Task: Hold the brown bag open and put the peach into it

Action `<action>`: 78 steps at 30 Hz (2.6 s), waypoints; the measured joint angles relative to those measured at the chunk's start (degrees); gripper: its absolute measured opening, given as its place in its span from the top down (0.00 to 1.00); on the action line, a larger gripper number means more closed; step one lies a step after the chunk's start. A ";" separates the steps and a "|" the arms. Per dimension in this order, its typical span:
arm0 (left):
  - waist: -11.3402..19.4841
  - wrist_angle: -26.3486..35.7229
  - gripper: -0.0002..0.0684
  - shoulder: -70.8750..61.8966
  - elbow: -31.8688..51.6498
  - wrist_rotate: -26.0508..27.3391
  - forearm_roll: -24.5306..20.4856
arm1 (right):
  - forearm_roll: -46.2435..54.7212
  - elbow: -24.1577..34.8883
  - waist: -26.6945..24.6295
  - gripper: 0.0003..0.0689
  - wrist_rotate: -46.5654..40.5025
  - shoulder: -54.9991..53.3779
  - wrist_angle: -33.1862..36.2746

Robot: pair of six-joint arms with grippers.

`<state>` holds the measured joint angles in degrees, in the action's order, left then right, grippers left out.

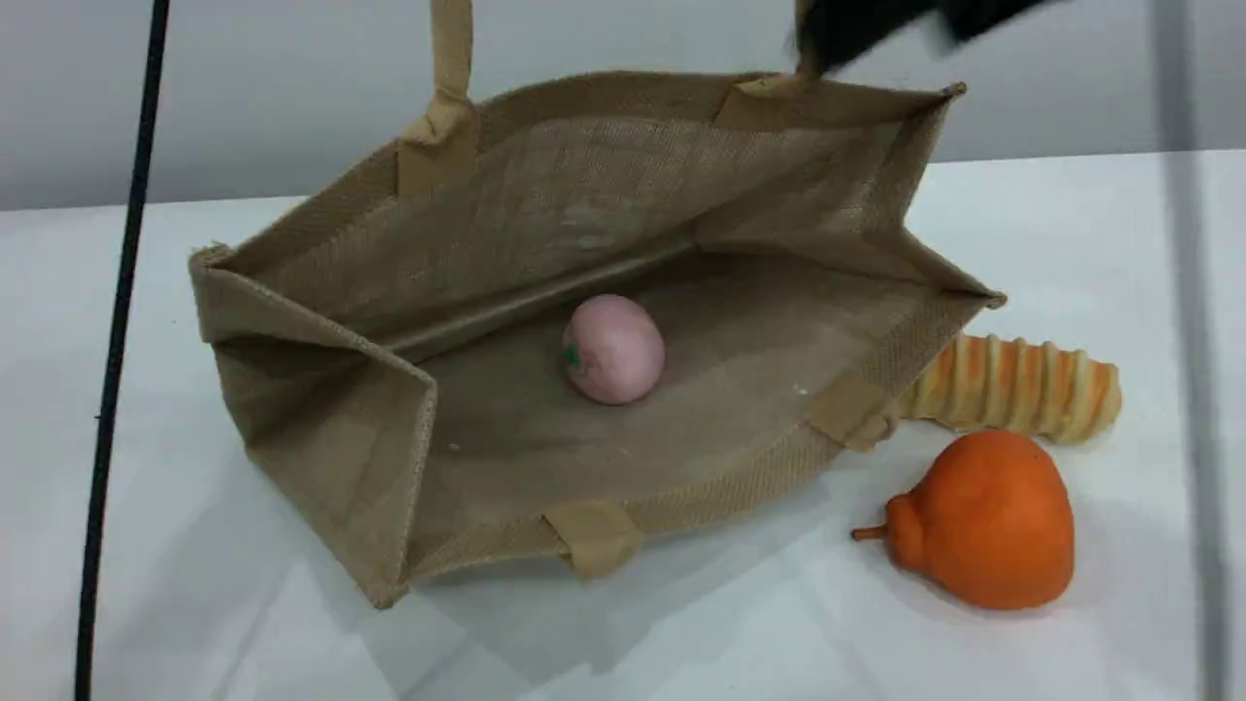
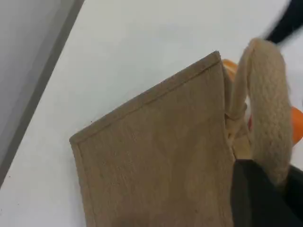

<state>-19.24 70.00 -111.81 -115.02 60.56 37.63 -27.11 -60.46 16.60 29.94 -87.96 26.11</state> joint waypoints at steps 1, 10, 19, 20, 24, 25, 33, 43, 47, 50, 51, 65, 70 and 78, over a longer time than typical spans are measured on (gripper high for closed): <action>0.00 0.00 0.87 0.00 0.00 0.00 0.00 | 0.56 0.00 -1.63 0.11 -0.02 1.33 -0.15; 0.00 0.00 0.87 0.00 0.00 0.06 0.10 | 0.57 0.00 -14.43 0.15 0.29 5.80 -2.62; 0.00 -0.05 0.79 0.00 0.00 0.24 0.22 | 0.43 0.00 -14.54 0.15 0.33 5.75 -3.75; 0.00 -0.05 0.73 0.00 0.00 0.24 0.65 | 0.43 0.00 -14.54 0.15 0.33 5.75 -3.75; 0.00 -0.08 0.43 0.00 0.00 0.24 2.25 | 0.49 0.00 -14.54 0.15 0.33 5.75 -3.62; 0.00 -0.08 0.37 0.00 0.00 0.24 2.25 | 0.49 0.00 -14.54 0.15 0.33 5.75 -3.57; 0.29 -0.08 0.20 2.48 0.00 -7.09 -1.26 | 1.68 0.00 -14.54 0.15 0.03 11.90 1.32; 0.29 0.17 0.20 14.21 -0.01 -22.36 -13.19 | 1.24 0.00 -14.34 0.15 -0.24 29.88 12.86; 0.29 0.17 0.20 18.86 -0.01 -30.37 -16.95 | 0.47 0.00 -14.34 0.15 -0.87 38.55 16.51; 0.29 0.21 0.20 21.97 -0.01 -36.47 -21.07 | 0.34 0.00 -14.34 0.15 -1.46 44.89 19.29; 0.29 0.21 0.20 22.99 0.04 -39.03 -22.61 | 0.34 0.00 -14.34 0.15 -1.46 46.70 20.12; 0.29 0.03 0.20 45.17 16.06 -52.20 -39.44 | 0.38 0.00 -14.30 0.15 -6.62 67.30 32.35; 0.29 -0.02 0.20 58.35 26.78 -52.20 -39.44 | 0.43 0.00 -14.30 0.15 -8.07 72.59 35.65; 0.29 0.11 0.20 82.12 44.93 -52.15 -39.26 | 0.19 5.28 -14.30 0.15 -13.25 78.98 38.67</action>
<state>-18.95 70.11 -29.70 -70.09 8.41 -1.63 -26.92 -55.18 2.30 16.70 -8.98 64.78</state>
